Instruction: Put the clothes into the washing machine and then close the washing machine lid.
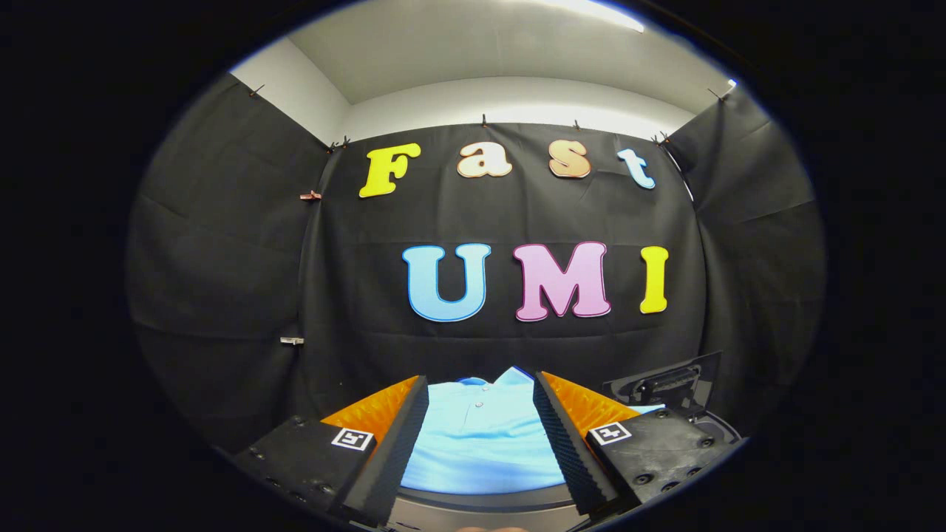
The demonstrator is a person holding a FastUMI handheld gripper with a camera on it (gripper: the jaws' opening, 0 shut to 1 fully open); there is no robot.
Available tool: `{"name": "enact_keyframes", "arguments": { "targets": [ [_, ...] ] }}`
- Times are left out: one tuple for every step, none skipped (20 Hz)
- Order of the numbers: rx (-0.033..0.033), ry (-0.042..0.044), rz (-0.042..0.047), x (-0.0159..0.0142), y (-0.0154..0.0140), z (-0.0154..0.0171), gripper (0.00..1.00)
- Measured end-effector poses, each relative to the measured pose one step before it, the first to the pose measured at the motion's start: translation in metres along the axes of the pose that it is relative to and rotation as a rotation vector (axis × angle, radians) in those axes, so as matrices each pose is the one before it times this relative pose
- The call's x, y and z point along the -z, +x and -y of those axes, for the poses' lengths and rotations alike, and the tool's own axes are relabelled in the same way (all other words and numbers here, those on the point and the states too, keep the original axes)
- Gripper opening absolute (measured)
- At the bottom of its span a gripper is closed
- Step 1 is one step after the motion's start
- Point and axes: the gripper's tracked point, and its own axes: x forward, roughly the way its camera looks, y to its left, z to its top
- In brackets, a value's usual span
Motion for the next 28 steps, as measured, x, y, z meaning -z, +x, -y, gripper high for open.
{"name": "enact_keyframes", "arguments": {
  "targets": [
    [-0.00059,0.00101,-0.00138,-0.00116,0.00108,-0.00035,0.90],
    [-0.00040,0.00135,0.00278,-0.00114,0.00120,-0.00108,0.90],
    [-0.00243,0.00122,0.00345,-0.00112,0.00156,-0.00124,0.90],
    [-0.00177,-0.00181,0.00168,-0.00123,0.00045,-0.00155,0.90],
    [-0.00273,-0.00257,0.00105,0.00100,0.00151,-0.00135,0.90],
    [-0.00405,-0.00117,-0.00004,0.00068,0.00014,-0.00219,0.90],
    [-0.00013,-0.00190,-0.00056,0.00051,0.00136,-0.00083,0.90],
    [-0.00008,0.00027,-0.00182,0.00081,0.00096,-0.00073,0.90],
    [0.00054,0.00316,-0.00237,0.00133,0.00207,-0.00056,0.90],
    [0.00123,-0.00011,-0.00174,0.00025,0.00051,-0.00134,0.90],
    [-0.00067,0.00051,-0.00018,0.00016,0.00082,-0.00095,0.90],
    [-0.00065,0.00005,0.00066,-0.00010,0.00106,-0.00040,0.90],
    [0.00008,-0.00250,0.00223,-0.00129,0.00204,-0.00055,0.90],
    [-0.00047,-0.00198,0.00194,0.00084,0.00084,-0.00019,0.90],
    [0.00108,-0.00129,-0.00146,0.00080,0.00071,0.00029,0.90],
    [0.00105,-0.00106,-0.00181,0.00006,0.00022,0.00063,0.90],
    [0.00146,-0.00255,-0.00188,0.00151,0.00060,0.00001,0.90],
    [0.00100,-0.00023,-0.00319,0.00048,0.00058,0.00113,0.90],
    [-0.00043,0.00041,-0.00431,0.00095,0.00128,-0.00060,0.90],
    [0.00191,0.00008,-0.00251,0.00065,0.00003,0.00081,0.90],
    [0.00196,-0.00015,-0.00425,0.00072,-0.00037,0.00074,0.90],
    [-0.00106,0.00212,-0.00502,0.00134,0.00093,-0.00017,0.90],
    [0.00132,-0.00241,-0.00224,-0.00009,0.00197,-0.00086,0.90],
    [0.00314,-0.00533,-0.00298,-0.00024,0.00243,-0.00016,0.90],
    [0.00191,0.00121,-0.00332,0.00127,0.00363,-0.00106,0.90],
    [0.00612,0.00383,-0.00291,0.00045,0.00426,-0.00009,0.90],
    [0.00905,0.00122,-0.00837,0.00244,0.00633,0.00087,0.90],
    [0.00902,0.00146,-0.01521,0.00405,0.00673,0.00080,0.90]
  ]
}}
